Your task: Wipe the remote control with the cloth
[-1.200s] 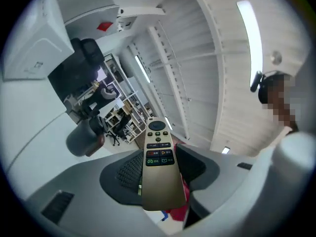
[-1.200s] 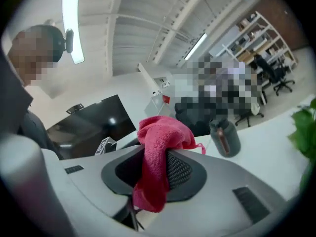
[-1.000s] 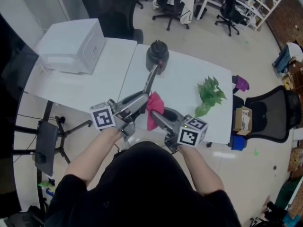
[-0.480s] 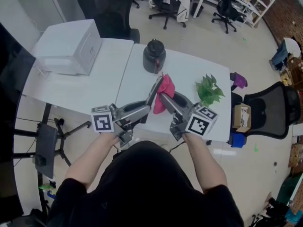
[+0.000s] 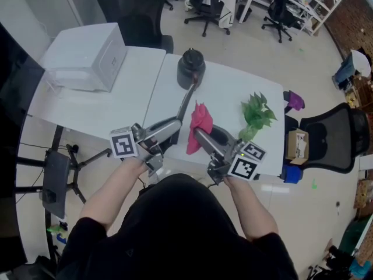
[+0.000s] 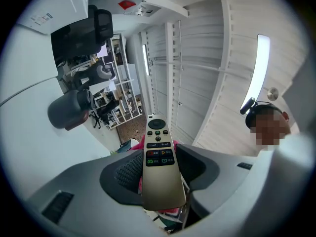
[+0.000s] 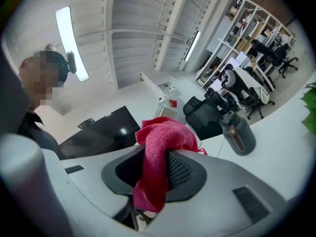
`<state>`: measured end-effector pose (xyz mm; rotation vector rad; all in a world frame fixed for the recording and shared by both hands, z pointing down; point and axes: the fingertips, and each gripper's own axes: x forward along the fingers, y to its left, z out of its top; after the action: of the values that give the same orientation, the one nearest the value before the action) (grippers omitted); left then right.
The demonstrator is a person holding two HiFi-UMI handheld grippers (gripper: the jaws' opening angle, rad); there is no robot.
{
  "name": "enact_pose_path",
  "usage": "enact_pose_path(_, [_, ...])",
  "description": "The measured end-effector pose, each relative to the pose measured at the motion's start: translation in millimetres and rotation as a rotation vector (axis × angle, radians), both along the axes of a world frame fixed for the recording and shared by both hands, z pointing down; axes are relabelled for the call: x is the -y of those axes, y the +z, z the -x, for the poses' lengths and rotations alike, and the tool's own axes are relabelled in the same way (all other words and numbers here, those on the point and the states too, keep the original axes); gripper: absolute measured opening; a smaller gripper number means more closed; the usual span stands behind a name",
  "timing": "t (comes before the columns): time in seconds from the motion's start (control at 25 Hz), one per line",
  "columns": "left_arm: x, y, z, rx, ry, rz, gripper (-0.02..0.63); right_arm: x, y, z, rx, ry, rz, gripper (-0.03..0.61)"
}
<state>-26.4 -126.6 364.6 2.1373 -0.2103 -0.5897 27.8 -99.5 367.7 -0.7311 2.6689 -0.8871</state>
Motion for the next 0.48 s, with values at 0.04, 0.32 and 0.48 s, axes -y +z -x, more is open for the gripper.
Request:
enact_pose_path(0.04, [3, -2, 2, -0.009, -0.008, 0.004, 0.210, -7, 6, 8, -0.005, -0.028, 0.005, 0.114])
enact_pose_path(0.32, [-1, -5, -3, -0.024, 0.026, 0.014, 0.210, -18, 17, 30, 0.005, -0.107, 0.025, 0.114])
enact_pose_path(0.48, [-16, -2, -9, -0.011, 0.088, -0.004, 0.210, -6, 11, 18, 0.024, -0.075, 0.026, 0.114])
